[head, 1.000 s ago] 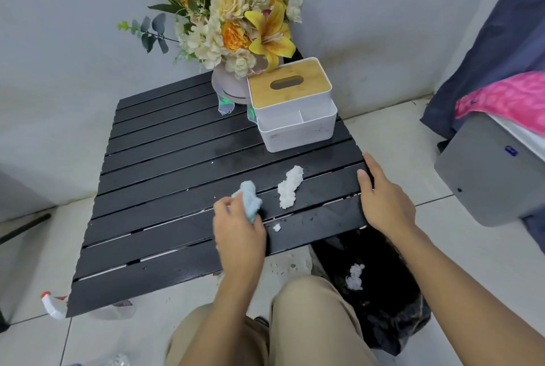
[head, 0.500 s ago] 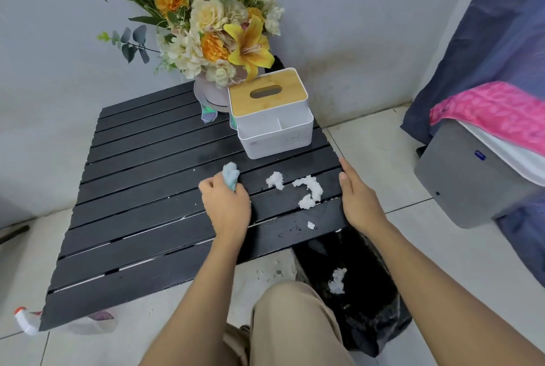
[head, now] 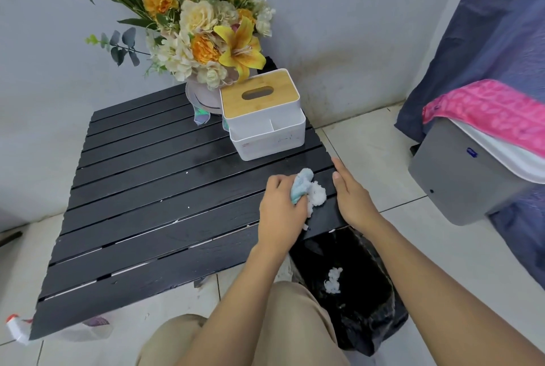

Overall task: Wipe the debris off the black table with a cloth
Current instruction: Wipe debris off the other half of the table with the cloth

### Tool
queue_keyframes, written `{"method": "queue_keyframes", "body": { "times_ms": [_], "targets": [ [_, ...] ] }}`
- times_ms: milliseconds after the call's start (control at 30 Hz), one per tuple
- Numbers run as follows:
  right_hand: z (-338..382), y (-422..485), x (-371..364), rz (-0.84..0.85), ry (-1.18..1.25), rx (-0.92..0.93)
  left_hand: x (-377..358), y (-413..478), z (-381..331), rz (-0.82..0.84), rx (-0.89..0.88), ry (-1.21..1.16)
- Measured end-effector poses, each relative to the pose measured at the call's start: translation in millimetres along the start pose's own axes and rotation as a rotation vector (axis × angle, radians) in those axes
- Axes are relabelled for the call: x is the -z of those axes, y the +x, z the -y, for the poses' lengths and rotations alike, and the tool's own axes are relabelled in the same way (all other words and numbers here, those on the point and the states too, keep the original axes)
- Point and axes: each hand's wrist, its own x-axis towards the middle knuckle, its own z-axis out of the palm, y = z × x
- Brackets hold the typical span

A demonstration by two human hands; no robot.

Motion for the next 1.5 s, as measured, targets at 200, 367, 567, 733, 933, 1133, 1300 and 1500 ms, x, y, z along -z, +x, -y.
{"method": "queue_keyframes", "body": {
  "times_ms": [200, 367, 567, 733, 933, 1133, 1300, 1500],
  "targets": [
    [0, 0, 0, -0.008, 0.004, -0.003, 9, -24, -11, 0.149, 0.079, -0.183],
    [-2, 0, 0, 0.016, 0.037, 0.017, 37, 7, 8, -0.035, 0.317, -0.383],
    [2, 0, 5, 0.076, 0.100, 0.008, 17, 8, 9, 0.075, 0.017, 0.067],
    [3, 3, 12, 0.154, 0.162, -0.039, 10, -13, 0, 0.133, -0.137, 0.059],
    [5, 5, 19, 0.218, 0.137, -0.071, 12, -32, -6, 0.225, -0.183, -0.059],
    [5, 6, 19, 0.217, 0.122, -0.068, 26, -49, -14, 0.453, -0.178, -0.142],
    [5, 5, 18, 0.195, 0.088, -0.057, 39, -56, -17, 0.486, 0.049, -0.302],
    [12, 0, 15, -0.164, -0.359, 0.104, 73, -53, -18, 0.315, 0.523, -0.949]
  ]
}}
